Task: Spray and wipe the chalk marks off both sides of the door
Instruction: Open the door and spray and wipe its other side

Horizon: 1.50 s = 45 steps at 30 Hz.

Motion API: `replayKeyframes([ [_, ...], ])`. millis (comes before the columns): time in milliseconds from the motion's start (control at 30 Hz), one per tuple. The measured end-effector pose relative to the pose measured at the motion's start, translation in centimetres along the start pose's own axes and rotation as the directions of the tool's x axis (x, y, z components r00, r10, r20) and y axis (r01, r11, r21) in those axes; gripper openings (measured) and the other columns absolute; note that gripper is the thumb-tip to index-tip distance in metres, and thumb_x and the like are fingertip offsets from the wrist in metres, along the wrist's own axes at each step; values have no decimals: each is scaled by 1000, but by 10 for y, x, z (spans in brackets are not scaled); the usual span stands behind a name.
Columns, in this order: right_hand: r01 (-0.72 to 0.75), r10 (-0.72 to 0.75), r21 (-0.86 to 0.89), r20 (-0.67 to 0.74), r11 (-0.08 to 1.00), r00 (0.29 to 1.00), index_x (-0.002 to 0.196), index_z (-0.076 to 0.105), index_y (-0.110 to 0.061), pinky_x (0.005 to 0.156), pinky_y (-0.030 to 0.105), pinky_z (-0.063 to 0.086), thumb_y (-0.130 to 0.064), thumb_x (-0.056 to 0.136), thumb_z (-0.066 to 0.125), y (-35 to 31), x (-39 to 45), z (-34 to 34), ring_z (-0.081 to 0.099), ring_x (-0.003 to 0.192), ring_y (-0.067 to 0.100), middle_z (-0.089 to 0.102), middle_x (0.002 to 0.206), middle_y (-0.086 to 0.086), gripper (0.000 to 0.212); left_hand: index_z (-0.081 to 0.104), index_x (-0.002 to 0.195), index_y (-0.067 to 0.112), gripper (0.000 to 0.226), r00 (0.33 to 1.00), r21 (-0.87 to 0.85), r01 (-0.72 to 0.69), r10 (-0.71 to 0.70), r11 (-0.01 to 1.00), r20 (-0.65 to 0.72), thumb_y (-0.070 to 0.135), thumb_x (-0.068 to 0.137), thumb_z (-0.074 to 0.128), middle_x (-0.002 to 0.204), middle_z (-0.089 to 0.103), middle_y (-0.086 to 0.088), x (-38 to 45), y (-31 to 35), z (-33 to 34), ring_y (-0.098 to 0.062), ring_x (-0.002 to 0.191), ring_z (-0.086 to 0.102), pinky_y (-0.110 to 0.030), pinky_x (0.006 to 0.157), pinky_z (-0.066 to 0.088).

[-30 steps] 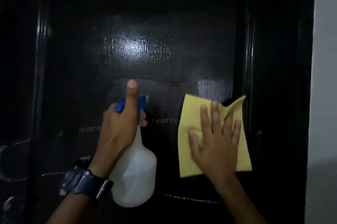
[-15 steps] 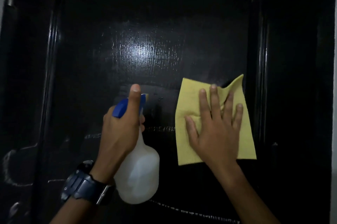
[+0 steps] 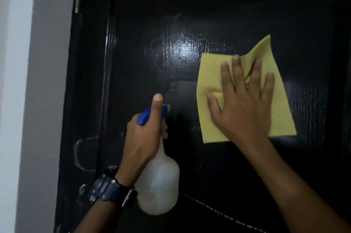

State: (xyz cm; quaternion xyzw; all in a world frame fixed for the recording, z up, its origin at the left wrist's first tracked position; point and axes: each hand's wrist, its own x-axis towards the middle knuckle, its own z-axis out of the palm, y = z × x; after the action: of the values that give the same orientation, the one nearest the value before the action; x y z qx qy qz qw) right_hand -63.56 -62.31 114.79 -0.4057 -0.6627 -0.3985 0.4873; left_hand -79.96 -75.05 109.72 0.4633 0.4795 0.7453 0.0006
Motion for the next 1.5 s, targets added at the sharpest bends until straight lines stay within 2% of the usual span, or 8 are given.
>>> replayKeyframes([
  [233, 143, -139, -35, 96, 989, 986, 160, 19, -17, 119, 64, 12, -58, 98, 35, -31, -108, 15, 8, 153, 42, 8, 169, 7, 76, 70, 68, 8, 87, 1000, 122, 16, -17, 992, 7, 83, 83, 28, 60, 66, -8, -1, -15, -21, -16, 61, 67, -27, 65, 48],
  [467, 181, -181, 9, 84, 983, 980, 161, 10, -17, 120, 64, 1, -61, 99, 25, -68, 17, 5, -5, 153, 43, 1, 169, 7, 78, 75, 74, 17, 83, 999, 111, -37, 40, 993, -25, 87, 80, 30, 65, 71, -7, 20, -17, -26, -15, 64, 70, -34, 72, 53],
  [667, 329, -328, 4, 107, 944, 939, 162, 9, -18, 120, 64, 6, -61, 100, 26, -77, -48, 24, -7, 153, 42, -3, 169, 7, 78, 69, 61, 24, 79, 999, 118, -30, 35, 993, -36, 88, 81, 28, 66, 71, -6, 32, -36, -60, -15, 66, 69, -34, 76, 53],
  [900, 448, -441, -41, 120, 893, 890, 162, 11, -19, 119, 66, 11, -63, 98, 31, -111, -69, 35, 1, 153, 44, 2, 169, 7, 80, 75, 78, 18, 83, 1000, 77, 5, -4, 997, -20, 83, 83, 23, 66, 72, -7, 47, -60, -103, -17, 66, 70, -34, 77, 52],
  [1033, 389, -388, -15, 56, 921, 920, 161, 15, -21, 119, 66, 4, -65, 97, 27, -170, 13, 38, -1, 153, 45, 5, 169, 6, 78, 76, 84, 17, 83, 1000, 23, 21, -21, 1000, 1, 80, 85, 22, 67, 70, -10, 58, -75, -130, -24, 70, 70, -32, 74, 49],
  [1200, 126, -126, -9, 12, 992, 992, 161, 13, -18, 119, 67, 3, -64, 98, 20, -241, 76, 39, 0, 152, 46, 6, 169, 10, 78, 72, 81, 0, 98, 999, -7, 47, -47, 999, 25, 87, 83, 27, 62, 68, -10, 84, -106, -171, -27, 67, 69, -47, 82, 57],
  [1367, 28, -27, 37, -8, 999, 1000, 162, 9, -19, 120, 64, 3, -59, 102, 22, -262, 28, 51, -1, 153, 44, 2, 169, 9, 73, 67, 70, 2, 93, 998, 0, 15, -15, 1000, 61, 83, 89, 27, 59, 66, -7, 101, -121, -206, -22, 63, 67, -37, 74, 55],
  [1500, 73, -75, 26, 76, 997, 994, 161, 17, -19, 120, 65, 8, -56, 98, 40, -297, -94, 74, 3, 153, 43, 8, 168, 9, 76, 65, 73, -6, 100, 997, -23, 9, -7, 1000, 73, 84, 87, 26, 55, 62, -6, 106, -129, -228, -16, 56, 64, -30, 68, 49],
])
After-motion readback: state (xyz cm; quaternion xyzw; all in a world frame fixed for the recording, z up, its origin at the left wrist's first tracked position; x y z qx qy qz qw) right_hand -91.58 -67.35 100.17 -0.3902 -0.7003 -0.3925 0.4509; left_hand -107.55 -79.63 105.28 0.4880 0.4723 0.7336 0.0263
